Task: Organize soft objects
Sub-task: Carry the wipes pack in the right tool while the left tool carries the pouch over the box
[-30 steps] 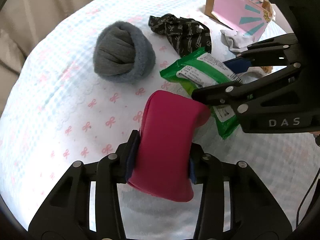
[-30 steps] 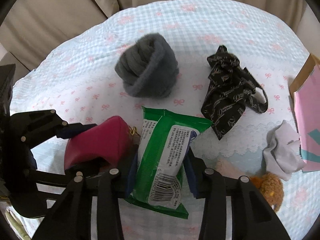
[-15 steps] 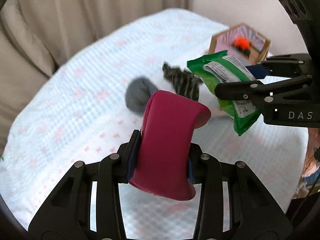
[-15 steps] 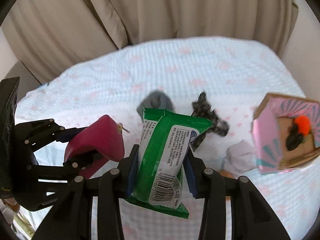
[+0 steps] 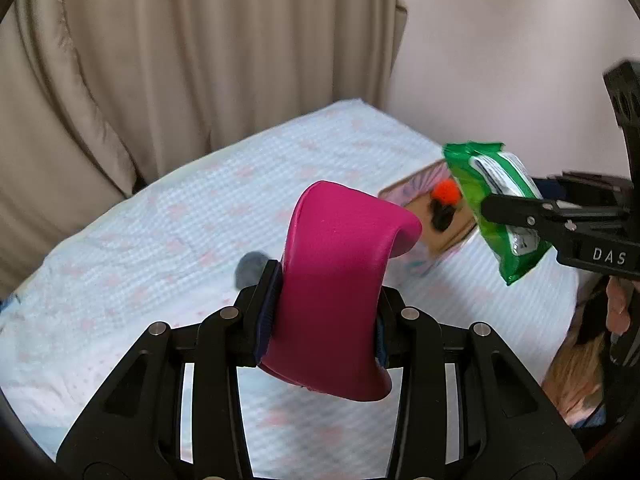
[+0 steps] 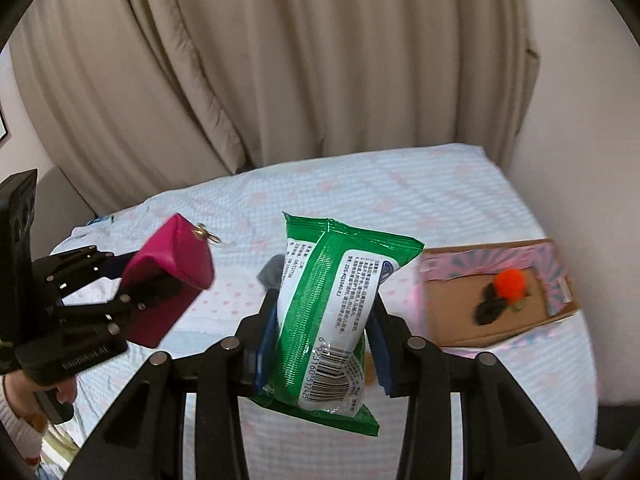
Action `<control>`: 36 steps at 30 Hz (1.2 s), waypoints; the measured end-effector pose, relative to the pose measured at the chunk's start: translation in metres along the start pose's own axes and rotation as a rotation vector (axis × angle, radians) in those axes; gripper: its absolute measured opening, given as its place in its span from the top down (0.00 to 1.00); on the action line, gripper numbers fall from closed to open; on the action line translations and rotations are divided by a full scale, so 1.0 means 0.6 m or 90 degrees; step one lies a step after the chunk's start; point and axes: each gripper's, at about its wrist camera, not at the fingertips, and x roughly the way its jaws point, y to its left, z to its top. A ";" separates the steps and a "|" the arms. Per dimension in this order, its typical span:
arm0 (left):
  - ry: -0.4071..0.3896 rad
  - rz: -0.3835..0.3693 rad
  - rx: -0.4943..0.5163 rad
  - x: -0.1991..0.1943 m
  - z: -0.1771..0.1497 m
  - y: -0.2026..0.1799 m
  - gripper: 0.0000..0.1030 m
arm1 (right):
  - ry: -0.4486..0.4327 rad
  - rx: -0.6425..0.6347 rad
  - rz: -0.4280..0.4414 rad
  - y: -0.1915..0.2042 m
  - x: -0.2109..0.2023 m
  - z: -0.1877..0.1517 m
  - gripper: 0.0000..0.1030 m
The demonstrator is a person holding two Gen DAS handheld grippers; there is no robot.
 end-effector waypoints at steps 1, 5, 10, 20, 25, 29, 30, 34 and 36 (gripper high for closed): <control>-0.004 0.003 -0.004 -0.003 0.008 -0.016 0.66 | -0.006 0.003 -0.004 -0.021 -0.017 0.001 0.63; -0.014 0.014 -0.023 0.000 0.046 -0.093 0.66 | -0.019 0.008 -0.009 -0.103 -0.059 0.001 0.63; -0.007 0.030 -0.072 0.032 0.080 -0.188 0.66 | -0.017 0.000 -0.007 -0.226 -0.081 0.006 0.63; 0.039 0.042 -0.169 0.190 0.148 -0.326 0.65 | 0.019 -0.009 -0.005 -0.428 -0.039 0.031 0.63; 0.080 0.043 -0.198 0.282 0.167 -0.341 0.66 | 0.051 0.002 -0.006 -0.499 0.016 0.038 0.63; 0.125 0.038 -0.199 0.368 0.173 -0.346 0.66 | 0.077 0.021 -0.010 -0.534 0.072 0.037 0.63; 0.134 0.037 -0.200 0.385 0.174 -0.347 0.66 | 0.084 0.028 -0.010 -0.544 0.085 0.036 0.63; 0.174 0.032 -0.218 0.461 0.176 -0.344 0.66 | 0.120 0.054 -0.010 -0.569 0.142 0.029 0.63; 0.197 0.025 -0.228 0.504 0.178 -0.339 0.66 | 0.136 0.062 -0.018 -0.575 0.166 0.027 0.63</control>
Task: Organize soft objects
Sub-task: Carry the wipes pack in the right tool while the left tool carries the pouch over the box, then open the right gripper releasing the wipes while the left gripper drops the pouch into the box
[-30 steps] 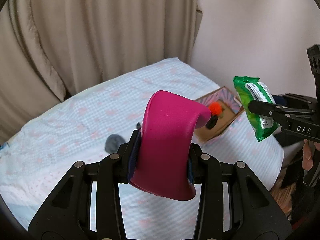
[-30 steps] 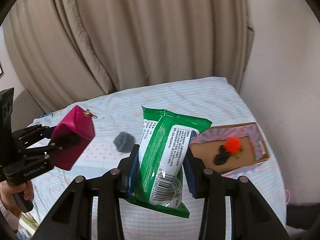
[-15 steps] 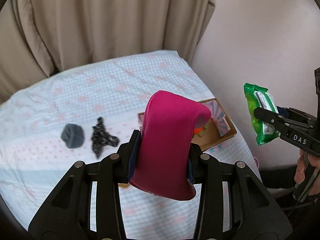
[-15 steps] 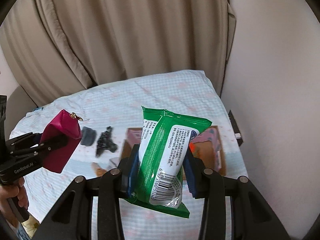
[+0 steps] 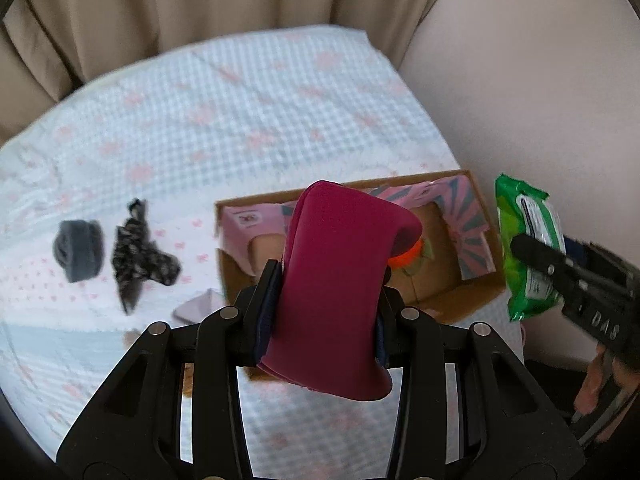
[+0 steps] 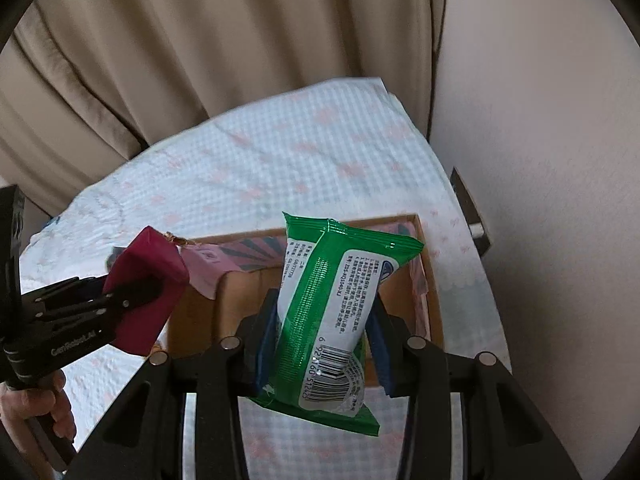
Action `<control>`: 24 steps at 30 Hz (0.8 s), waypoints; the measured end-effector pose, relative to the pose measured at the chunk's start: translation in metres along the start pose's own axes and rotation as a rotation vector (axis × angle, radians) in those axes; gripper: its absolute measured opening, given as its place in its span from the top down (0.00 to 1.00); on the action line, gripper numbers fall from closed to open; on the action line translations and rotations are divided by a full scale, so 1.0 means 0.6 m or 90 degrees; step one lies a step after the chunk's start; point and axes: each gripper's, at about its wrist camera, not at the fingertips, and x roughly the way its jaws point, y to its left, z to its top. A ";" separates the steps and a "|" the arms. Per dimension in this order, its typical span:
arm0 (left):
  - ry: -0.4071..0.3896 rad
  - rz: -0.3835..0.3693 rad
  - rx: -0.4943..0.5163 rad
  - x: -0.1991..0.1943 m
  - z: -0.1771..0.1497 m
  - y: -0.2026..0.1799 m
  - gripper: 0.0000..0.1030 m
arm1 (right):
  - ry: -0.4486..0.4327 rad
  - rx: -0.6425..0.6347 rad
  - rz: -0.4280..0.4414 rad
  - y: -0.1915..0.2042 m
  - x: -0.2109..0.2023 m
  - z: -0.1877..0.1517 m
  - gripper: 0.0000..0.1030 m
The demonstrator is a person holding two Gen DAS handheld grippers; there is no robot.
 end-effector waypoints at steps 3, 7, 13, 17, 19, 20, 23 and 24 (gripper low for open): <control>0.032 0.004 -0.004 0.055 0.013 -0.001 0.66 | 0.028 0.015 -0.003 -0.007 0.042 0.001 0.63; 0.080 0.001 -0.026 0.125 0.016 0.005 0.65 | 0.065 0.027 -0.006 -0.008 0.097 -0.012 0.63; 0.121 0.010 -0.011 0.181 0.007 0.004 0.66 | 0.082 0.048 -0.012 -0.018 0.136 -0.037 0.63; 0.106 0.019 -0.011 0.175 0.016 0.002 0.47 | 0.066 0.047 -0.011 -0.019 0.137 -0.048 0.61; 0.086 0.033 -0.006 0.162 0.025 0.001 0.05 | 0.058 0.040 0.001 -0.019 0.138 -0.053 0.35; 0.067 0.046 -0.004 0.151 0.029 0.001 0.00 | 0.057 0.039 0.002 -0.017 0.144 -0.053 0.20; 0.055 0.043 -0.002 0.136 0.034 0.003 0.00 | 0.050 0.029 0.010 -0.017 0.139 -0.063 0.00; 0.055 0.044 -0.002 0.132 0.034 0.004 0.00 | 0.049 0.027 0.006 -0.017 0.139 -0.065 0.00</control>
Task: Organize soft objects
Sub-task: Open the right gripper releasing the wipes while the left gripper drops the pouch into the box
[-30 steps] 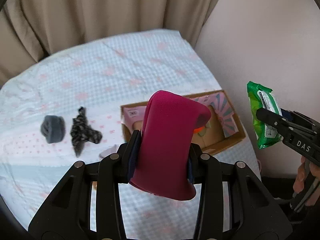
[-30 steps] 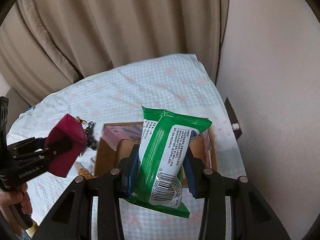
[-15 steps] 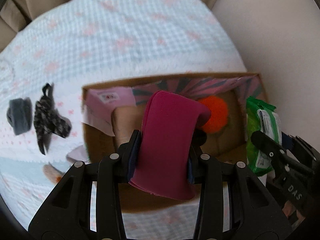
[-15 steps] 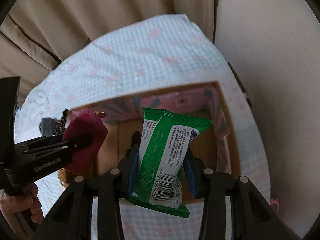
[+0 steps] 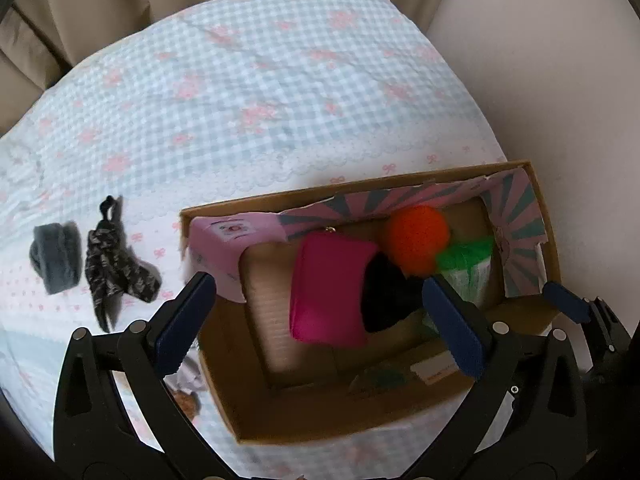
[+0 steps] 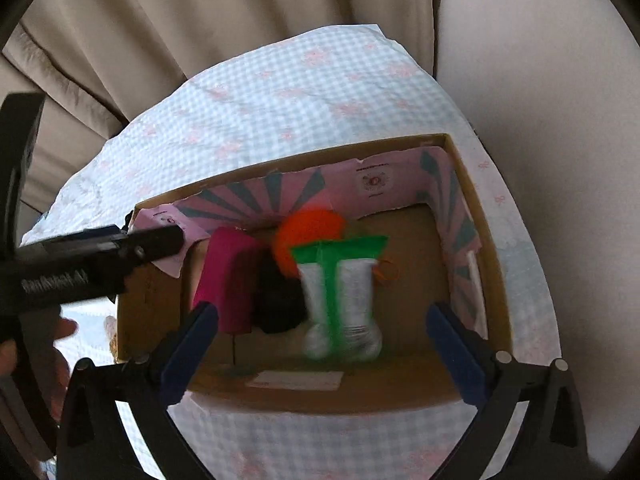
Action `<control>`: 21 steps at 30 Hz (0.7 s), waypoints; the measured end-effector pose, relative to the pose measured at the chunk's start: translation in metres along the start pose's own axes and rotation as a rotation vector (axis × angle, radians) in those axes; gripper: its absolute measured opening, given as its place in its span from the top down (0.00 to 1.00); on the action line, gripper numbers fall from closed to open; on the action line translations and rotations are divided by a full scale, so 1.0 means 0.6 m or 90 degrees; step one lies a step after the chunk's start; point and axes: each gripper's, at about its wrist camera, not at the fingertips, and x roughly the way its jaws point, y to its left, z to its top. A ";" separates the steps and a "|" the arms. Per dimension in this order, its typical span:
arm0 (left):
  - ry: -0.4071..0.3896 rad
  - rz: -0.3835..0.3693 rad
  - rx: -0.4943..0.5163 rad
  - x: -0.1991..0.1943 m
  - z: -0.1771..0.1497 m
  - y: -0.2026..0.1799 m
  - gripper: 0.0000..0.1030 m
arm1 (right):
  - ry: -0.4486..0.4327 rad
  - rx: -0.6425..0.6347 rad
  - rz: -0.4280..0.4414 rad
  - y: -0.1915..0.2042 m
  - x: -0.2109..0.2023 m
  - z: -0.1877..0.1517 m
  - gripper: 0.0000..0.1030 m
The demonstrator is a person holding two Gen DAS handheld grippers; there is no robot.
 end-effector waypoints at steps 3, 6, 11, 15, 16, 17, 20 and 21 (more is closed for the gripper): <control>0.000 -0.003 -0.004 -0.013 -0.007 0.004 0.00 | -0.001 0.000 -0.002 0.001 -0.005 -0.009 0.00; -0.002 -0.005 -0.011 -0.028 -0.017 0.006 0.00 | -0.019 -0.004 -0.003 0.003 -0.017 -0.013 0.00; -0.023 -0.008 -0.019 -0.064 -0.037 0.006 0.00 | -0.053 -0.015 -0.002 0.010 -0.055 -0.011 0.00; -0.043 -0.005 -0.019 -0.102 -0.050 0.001 0.00 | -0.070 -0.019 -0.001 0.016 -0.088 -0.008 0.00; -0.050 -0.005 -0.021 -0.116 -0.055 -0.001 0.00 | -0.074 -0.021 -0.001 0.018 -0.097 -0.007 0.00; -0.057 -0.005 -0.022 -0.128 -0.060 -0.002 0.00 | -0.078 -0.023 -0.002 0.020 -0.108 -0.007 0.00; -0.079 -0.002 -0.022 -0.166 -0.071 -0.005 0.00 | -0.088 -0.035 -0.007 0.028 -0.141 -0.006 0.00; -0.089 0.003 -0.018 -0.182 -0.076 -0.007 0.00 | -0.089 -0.038 -0.015 0.032 -0.154 -0.006 0.00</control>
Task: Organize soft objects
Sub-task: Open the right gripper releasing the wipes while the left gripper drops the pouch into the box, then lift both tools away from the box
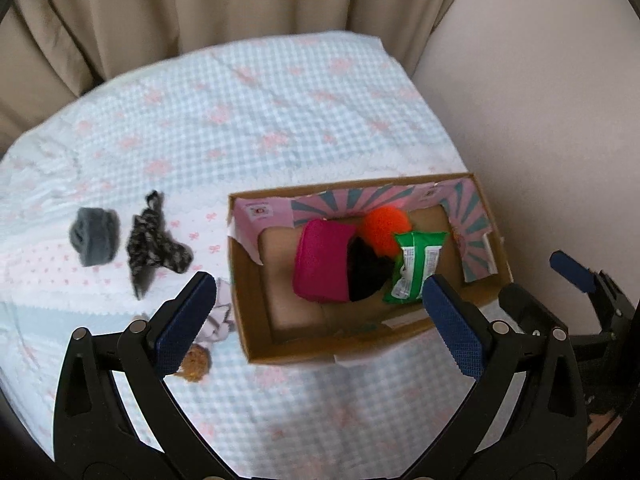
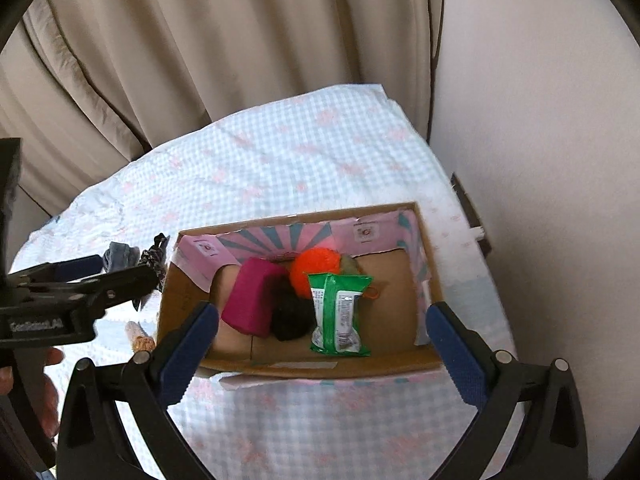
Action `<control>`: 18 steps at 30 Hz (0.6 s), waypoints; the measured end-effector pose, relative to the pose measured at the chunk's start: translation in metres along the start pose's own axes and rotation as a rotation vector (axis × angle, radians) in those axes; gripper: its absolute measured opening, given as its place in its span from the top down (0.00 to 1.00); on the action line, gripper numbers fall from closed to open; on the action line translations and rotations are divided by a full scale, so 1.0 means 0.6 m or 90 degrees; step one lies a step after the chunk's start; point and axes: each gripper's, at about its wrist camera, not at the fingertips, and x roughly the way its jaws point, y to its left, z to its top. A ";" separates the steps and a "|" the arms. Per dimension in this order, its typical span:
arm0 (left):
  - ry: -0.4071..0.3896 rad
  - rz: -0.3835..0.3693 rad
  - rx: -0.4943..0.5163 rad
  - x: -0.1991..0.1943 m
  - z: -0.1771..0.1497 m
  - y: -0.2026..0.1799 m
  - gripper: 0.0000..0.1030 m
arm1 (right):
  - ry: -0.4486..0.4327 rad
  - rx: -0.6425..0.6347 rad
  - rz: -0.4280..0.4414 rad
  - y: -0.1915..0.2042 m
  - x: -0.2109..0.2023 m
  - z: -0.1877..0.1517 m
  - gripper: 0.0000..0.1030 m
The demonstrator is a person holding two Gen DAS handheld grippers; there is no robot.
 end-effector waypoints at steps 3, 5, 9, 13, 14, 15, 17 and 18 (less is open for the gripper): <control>-0.032 0.013 0.009 -0.052 -0.011 -0.004 0.00 | -0.013 -0.002 0.012 0.005 -0.037 0.004 0.00; -0.051 0.021 0.007 -0.086 -0.019 -0.002 0.00 | -0.021 -0.007 0.014 0.011 -0.061 0.006 0.00; -0.095 0.023 -0.013 -0.163 -0.043 0.010 0.00 | -0.040 -0.036 0.019 0.038 -0.116 0.002 0.00; -0.134 0.043 -0.030 -0.238 -0.073 0.029 0.00 | -0.054 -0.061 0.028 0.065 -0.156 -0.006 0.00; -0.142 0.050 -0.033 -0.255 -0.080 0.036 0.00 | -0.057 -0.070 0.031 0.074 -0.169 -0.009 0.00; -0.149 0.056 -0.036 -0.270 -0.087 0.042 0.00 | -0.061 -0.077 0.033 0.080 -0.177 -0.012 0.00; -0.167 0.063 -0.046 -0.309 -0.104 0.059 0.00 | -0.073 -0.090 0.032 0.097 -0.199 -0.018 0.00; -0.175 0.065 -0.052 -0.324 -0.111 0.067 0.00 | -0.082 -0.095 0.031 0.107 -0.214 -0.022 0.00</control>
